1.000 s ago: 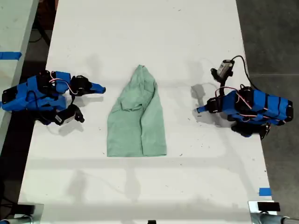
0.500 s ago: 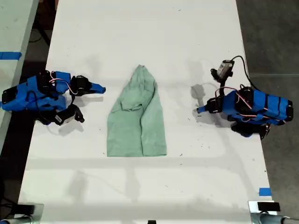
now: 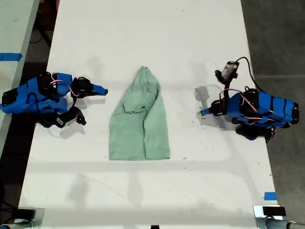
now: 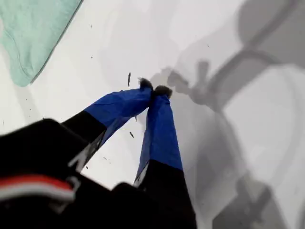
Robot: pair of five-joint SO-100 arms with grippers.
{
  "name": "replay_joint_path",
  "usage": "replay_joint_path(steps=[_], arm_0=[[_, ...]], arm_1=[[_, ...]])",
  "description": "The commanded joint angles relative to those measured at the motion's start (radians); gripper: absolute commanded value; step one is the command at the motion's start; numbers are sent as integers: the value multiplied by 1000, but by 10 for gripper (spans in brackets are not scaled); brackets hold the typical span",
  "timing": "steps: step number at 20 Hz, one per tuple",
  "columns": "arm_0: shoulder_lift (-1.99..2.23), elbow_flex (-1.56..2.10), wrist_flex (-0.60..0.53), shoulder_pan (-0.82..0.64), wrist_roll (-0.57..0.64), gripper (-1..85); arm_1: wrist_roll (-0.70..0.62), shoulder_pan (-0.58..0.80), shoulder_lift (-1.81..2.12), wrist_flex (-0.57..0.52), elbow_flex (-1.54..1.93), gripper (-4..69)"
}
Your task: Fold t shirt
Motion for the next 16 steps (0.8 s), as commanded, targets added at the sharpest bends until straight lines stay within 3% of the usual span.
replay_joint_path(steps=[1,9,11,14,16], arm_0=[[8,38,-6,-6,-14,9],[8,38,-5,-6,-14,9],[8,38,-5,-6,-14,9],[8,38,-5,-6,-14,9],[8,38,-5,-6,-14,9]], arm_1=[[12,-9,11,5,52,13],[-8,-20,11,5,52,83],[-152,-38,11,5,52,82],[-120,-72,11,5,52,79],[-28,-83,11,5,52,78]])
